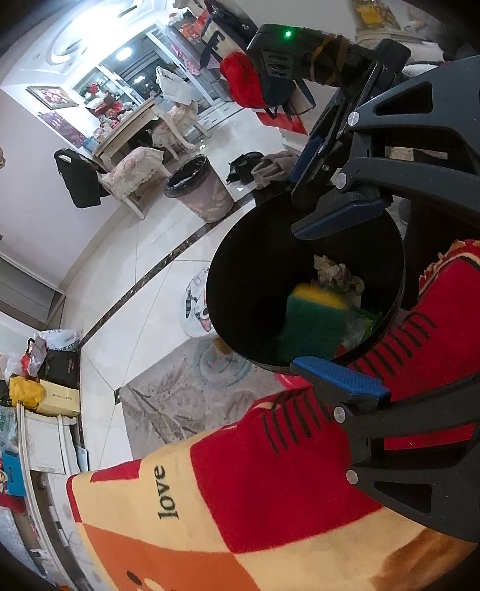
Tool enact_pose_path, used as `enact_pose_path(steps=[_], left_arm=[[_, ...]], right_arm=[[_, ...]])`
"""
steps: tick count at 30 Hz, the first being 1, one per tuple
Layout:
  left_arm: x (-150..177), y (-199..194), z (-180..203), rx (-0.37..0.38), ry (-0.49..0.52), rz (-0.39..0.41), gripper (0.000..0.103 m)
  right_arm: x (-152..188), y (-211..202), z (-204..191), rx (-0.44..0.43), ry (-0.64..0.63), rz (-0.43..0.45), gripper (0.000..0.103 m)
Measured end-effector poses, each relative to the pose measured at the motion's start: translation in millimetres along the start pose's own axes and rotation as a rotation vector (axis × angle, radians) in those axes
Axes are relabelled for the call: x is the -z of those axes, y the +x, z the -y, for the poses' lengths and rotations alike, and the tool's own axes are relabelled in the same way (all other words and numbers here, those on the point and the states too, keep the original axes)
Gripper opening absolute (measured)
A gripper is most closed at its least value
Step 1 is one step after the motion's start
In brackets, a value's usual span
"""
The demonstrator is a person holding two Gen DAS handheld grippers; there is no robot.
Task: Collect trash
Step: 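Carry sponge and beige tissue to the black bin and open both tools over it, then move both tools back to the table toward the white tissue and medicine box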
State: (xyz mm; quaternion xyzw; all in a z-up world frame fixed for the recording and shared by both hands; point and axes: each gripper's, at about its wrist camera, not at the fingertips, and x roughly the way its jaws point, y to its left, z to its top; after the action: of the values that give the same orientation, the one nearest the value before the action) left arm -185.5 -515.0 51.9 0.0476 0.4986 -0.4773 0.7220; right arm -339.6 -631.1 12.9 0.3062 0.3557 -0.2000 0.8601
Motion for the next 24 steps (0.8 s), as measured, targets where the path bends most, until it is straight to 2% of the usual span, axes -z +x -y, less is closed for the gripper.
enact_pose_path(steps=[2, 12, 20, 24], left_arm=[[1, -4, 0, -0.007, 0.005, 0.007, 0.065], [14, -32, -5, -0.131, 0.011, 0.081, 0.065], [34, -63, -26, -0.213, -0.02, 0.149, 0.065], [46, -83, -40, -0.247, -0.035, 0.155, 0.065]], right_arm=[[1, 1, 1, -0.001, 0.002, -0.005, 0.073], [8, 2, -21, -0.023, -0.043, -0.021, 0.073], [15, 3, -49, -0.036, -0.097, -0.034, 0.074], [20, 2, -64, -0.056, -0.117, -0.037, 0.074]])
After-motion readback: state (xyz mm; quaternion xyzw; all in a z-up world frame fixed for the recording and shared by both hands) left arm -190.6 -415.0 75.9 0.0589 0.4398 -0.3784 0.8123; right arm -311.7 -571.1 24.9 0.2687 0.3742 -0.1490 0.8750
